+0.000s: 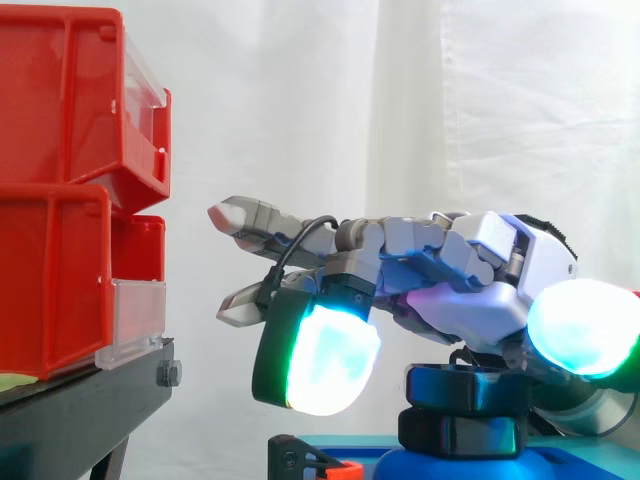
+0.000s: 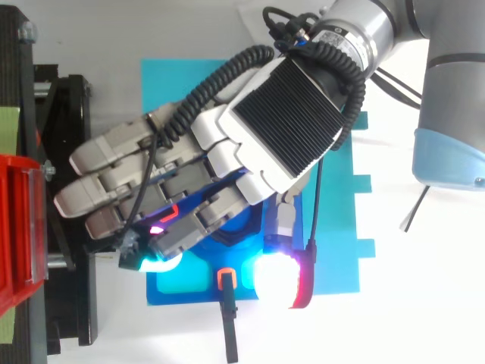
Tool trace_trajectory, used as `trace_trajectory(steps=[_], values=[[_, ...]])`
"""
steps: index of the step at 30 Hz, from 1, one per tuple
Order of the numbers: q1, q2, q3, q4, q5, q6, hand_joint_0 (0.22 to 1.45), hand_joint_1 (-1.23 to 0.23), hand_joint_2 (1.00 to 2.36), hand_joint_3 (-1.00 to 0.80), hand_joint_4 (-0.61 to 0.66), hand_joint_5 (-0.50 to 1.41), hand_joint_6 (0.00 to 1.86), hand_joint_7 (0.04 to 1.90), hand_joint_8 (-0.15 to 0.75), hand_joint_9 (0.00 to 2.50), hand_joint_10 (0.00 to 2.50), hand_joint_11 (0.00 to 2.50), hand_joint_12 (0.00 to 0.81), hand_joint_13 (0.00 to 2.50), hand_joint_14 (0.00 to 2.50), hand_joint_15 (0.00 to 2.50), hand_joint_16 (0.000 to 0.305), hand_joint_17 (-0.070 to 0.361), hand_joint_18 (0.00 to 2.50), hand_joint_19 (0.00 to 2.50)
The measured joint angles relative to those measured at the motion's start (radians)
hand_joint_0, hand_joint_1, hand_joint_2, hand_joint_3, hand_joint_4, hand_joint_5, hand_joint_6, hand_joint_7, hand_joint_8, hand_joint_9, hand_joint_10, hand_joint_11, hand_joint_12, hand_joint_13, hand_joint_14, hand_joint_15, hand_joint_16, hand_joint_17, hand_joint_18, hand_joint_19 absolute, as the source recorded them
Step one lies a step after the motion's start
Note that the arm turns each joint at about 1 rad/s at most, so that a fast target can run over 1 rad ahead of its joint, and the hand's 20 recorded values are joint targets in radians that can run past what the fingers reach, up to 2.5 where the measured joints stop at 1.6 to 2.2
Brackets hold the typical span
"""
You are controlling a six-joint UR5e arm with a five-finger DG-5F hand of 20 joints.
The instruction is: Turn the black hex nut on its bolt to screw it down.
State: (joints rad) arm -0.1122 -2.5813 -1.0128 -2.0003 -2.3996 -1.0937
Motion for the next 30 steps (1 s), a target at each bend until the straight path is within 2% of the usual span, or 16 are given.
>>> trace_trajectory(steps=[5, 11, 17, 24, 30], values=[[-0.001, 0.001, 0.0, -0.018, 0.016, -0.023, 0.44, -0.14, 1.0, -0.5, 0.3, -0.1, 0.5, 1.18, 0.328, 0.55, 0.0, 0.21, 0.383, 0.13, 0.0, 0.02, 0.059, 0.132, 0.0, 0.17], [-0.001, 0.001, 0.0, -0.018, 0.013, -0.025, 0.44, -0.14, 1.0, -0.5, 0.31, -0.11, 0.5, 1.18, 0.328, 0.55, 0.0, 0.21, 0.384, 0.13, 0.0, 0.02, 0.059, 0.132, 0.0, 0.17], [0.0, 0.0, 0.004, -0.018, 0.0, -0.023, 0.44, -0.14, 1.0, -0.5, 0.3, -0.11, 0.5, 1.19, 0.328, 0.55, 0.0, 0.21, 0.383, 0.13, 0.0, 0.02, 0.059, 0.133, 0.0, 0.18], [0.006, -0.002, 0.015, -0.024, -0.033, -0.015, 0.44, -0.14, 1.0, -0.5, 0.3, -0.11, 0.5, 1.18, 0.329, 0.56, 0.0, 0.21, 0.384, 0.14, 0.0, 0.02, 0.059, 0.133, 0.0, 0.18], [0.01, 0.038, 0.015, -0.073, -0.04, -0.033, 0.44, -0.14, 1.0, -0.5, 0.31, -0.11, 0.5, 1.18, 0.329, 0.56, 0.0, 0.21, 0.384, 0.14, 0.0, 0.02, 0.059, 0.133, 0.01, 0.18]])
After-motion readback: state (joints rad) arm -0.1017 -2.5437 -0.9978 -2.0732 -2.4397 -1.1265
